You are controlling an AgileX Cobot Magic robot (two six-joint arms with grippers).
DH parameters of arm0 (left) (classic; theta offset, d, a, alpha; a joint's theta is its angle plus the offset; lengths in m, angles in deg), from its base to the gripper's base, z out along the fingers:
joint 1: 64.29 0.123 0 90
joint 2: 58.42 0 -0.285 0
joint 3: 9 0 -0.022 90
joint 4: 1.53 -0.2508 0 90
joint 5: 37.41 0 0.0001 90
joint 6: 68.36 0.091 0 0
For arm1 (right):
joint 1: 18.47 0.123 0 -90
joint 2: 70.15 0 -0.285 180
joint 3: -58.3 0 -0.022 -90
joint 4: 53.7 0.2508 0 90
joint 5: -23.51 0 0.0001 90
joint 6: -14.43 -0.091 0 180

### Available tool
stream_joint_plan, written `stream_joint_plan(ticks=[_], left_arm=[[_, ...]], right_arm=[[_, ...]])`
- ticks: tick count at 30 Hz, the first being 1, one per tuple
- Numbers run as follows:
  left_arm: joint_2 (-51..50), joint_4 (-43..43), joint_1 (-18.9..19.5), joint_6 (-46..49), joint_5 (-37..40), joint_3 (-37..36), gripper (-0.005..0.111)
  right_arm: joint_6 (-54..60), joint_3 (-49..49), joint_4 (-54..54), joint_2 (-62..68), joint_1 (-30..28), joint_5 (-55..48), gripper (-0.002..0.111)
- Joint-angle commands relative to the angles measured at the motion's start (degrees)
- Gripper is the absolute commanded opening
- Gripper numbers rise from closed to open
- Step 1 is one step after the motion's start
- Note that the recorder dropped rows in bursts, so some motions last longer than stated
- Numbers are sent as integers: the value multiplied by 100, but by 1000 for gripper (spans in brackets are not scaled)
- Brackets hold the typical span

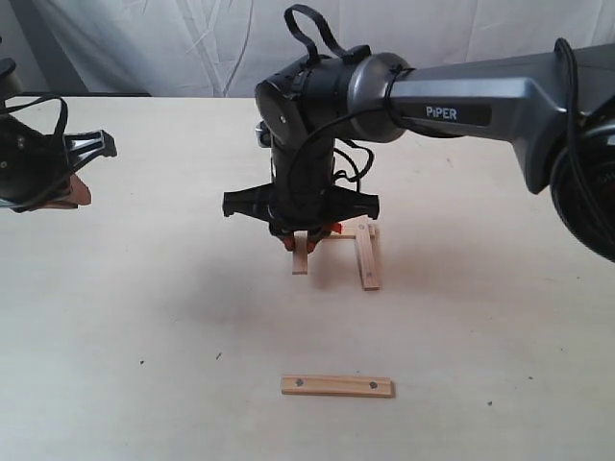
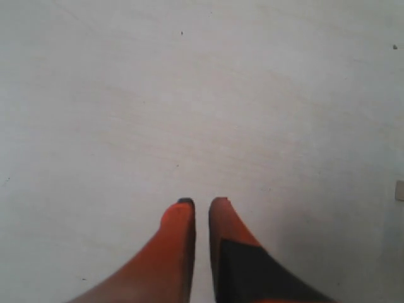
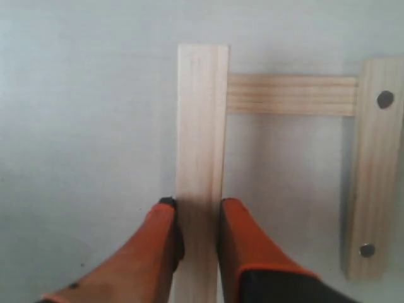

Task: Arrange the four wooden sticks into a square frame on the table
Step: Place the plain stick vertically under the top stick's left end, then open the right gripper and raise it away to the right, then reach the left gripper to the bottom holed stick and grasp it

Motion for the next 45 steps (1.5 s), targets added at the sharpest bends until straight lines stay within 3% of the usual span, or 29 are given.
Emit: stream_joint_plan(ticks=[1,8,15,19,23,26,30,33,35,38,42,45], left_arm=[[40,85,24,6,-24,18,11],[40,241,24,228,-57,18,11],[40,718,24,778,-121,18,11],[30,718,24,778,-121,18,11],[30,718,24,831,-108,18,11],[30,1127,-117,1607,-32,18,11],[30,2480,-738,3873,127,18,9],[30,3332,-1414,5714,423,18,0],[30,3431,-1864,6233,554,18,0],[30,3042,-2529,6419,564,18,0],[-43,2034,-3422,5666,80,111,0],[-422,1030,-3904,4982,621,511,0]], right_arm=[[-46,-33,-148,163,-41,-49,13],[-46,-33,-201,292,-41,-15,16],[-46,-33,-175,282,-41,70,49],[-8,-33,-163,115,-65,36,49],[735,-33,320,-304,-325,-69,49],[1250,-33,485,-715,-756,-402,49],[1536,-279,279,-1360,-1386,-410,46],[2298,-746,939,-1985,-2050,-352,30],[2597,-1238,1046,-2420,-2563,-367,16],[3032,-2056,1000,-3037,-3245,-277,-1],[3559,-3093,990,-3843,-3871,37,-1],[3559,-3695,1001,-4329,-3965,574,-1]])
